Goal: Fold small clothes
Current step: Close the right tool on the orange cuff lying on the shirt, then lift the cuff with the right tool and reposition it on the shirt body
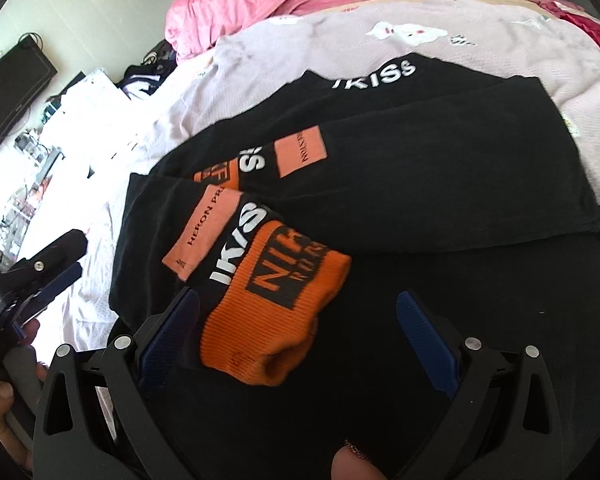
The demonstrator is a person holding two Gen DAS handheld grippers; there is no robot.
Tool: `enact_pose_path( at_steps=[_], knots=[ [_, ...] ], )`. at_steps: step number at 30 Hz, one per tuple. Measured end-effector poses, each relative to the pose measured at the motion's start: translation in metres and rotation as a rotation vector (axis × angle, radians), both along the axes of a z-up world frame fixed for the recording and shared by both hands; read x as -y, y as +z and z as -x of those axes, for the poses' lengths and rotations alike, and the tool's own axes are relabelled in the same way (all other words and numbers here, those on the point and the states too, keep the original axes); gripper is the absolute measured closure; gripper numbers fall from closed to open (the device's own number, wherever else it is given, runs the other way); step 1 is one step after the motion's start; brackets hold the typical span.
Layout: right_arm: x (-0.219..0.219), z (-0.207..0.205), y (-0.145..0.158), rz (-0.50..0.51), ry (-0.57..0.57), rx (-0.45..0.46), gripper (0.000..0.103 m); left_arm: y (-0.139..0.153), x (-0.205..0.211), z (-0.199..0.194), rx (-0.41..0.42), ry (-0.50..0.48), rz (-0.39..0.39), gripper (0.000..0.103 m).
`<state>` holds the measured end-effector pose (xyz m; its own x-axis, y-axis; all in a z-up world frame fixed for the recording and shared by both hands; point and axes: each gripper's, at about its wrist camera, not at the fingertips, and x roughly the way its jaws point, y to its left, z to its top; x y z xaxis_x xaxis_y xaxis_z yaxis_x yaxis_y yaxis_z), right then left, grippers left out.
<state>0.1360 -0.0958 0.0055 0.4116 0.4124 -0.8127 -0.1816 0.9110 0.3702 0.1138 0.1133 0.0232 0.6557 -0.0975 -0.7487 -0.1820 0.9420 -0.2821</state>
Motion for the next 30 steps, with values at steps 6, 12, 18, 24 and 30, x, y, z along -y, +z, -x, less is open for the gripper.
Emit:
enact_pose_path(
  at_steps=[6,12,18,24,30],
  knots=[
    [-0.008,-0.005,-0.006,-0.018,-0.030,-0.009,0.030,-0.001,-0.016,0.008,0.003,0.029,0.023,0.010],
    [-0.013,-0.004,-0.002,-0.034,-0.035,0.017,0.074,0.001,-0.027,0.015,0.012,0.048,0.029,0.010],
    [-0.019,-0.001,0.016,-0.028,-0.013,0.100,0.092,0.003,-0.033,0.019,0.020,0.060,0.036,0.010],
    [-0.022,0.001,0.050,-0.023,0.021,0.220,0.093,0.007,-0.038,0.023,0.027,0.064,0.034,0.010],
    [-0.008,-0.006,0.079,-0.050,0.013,0.301,0.093,0.012,-0.037,0.022,0.038,0.057,0.029,0.010]
  ],
)
